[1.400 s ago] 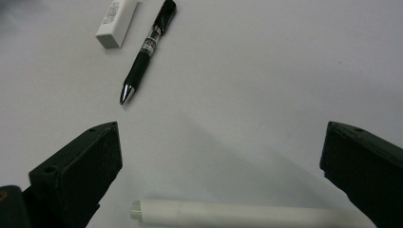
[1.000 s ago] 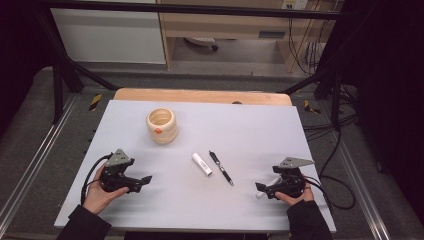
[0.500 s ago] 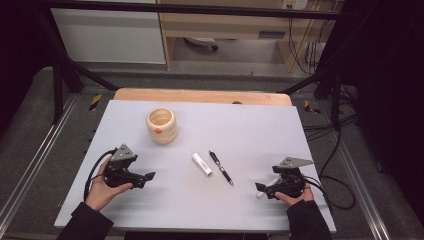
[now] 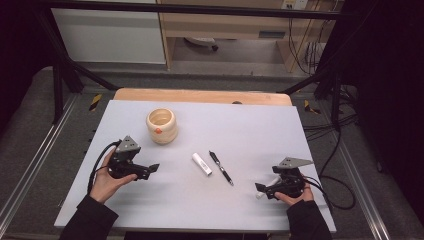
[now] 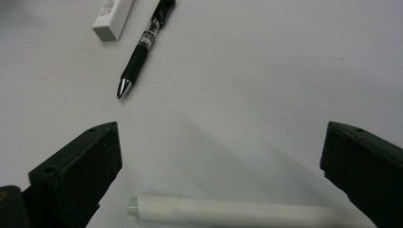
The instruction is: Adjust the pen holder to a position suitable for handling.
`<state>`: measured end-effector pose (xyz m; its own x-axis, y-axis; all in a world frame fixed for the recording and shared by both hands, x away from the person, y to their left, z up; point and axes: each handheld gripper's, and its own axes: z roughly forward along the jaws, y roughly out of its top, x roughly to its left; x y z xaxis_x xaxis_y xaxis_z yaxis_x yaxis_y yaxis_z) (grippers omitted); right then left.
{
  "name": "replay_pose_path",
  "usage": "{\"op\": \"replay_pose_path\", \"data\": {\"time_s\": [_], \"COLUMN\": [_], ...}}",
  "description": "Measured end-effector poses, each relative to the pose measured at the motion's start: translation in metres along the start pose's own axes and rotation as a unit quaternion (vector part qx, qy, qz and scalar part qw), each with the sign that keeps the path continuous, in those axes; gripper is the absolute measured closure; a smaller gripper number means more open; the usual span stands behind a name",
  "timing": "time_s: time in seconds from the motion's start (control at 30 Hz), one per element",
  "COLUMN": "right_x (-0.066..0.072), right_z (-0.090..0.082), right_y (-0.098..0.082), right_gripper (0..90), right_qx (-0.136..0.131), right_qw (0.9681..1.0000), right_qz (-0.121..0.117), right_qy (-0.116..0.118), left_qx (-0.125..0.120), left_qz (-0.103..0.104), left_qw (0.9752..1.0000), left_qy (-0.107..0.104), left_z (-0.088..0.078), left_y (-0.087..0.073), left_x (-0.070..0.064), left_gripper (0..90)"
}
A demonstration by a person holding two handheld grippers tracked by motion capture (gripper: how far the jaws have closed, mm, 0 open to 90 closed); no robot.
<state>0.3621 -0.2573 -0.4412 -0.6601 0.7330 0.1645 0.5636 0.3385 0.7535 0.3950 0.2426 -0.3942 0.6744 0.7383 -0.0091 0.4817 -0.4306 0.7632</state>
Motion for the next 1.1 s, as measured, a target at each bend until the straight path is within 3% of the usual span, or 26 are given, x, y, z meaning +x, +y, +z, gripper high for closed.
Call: {"op": "replay_pose_path", "data": {"time_s": [0.57, 1.1], "right_x": [0.000, 0.000], "right_z": [0.001, 0.001], "right_y": [0.000, 0.000], "right_gripper": [0.7, 0.7], "right_qx": [0.006, 0.007], "right_qw": [1.0000, 1.0000], "right_qz": [-0.003, -0.005], "right_qy": [0.000, 0.000], "left_qx": [0.002, 0.002], "left_qz": [0.015, 0.016], "left_qw": [0.9997, 0.9990], "left_qy": [0.021, 0.042], "left_z": [0.012, 0.027], "left_y": [0.039, 0.063], "left_x": [0.001, 0.006], "left_gripper": [10.8, 22.0]}}
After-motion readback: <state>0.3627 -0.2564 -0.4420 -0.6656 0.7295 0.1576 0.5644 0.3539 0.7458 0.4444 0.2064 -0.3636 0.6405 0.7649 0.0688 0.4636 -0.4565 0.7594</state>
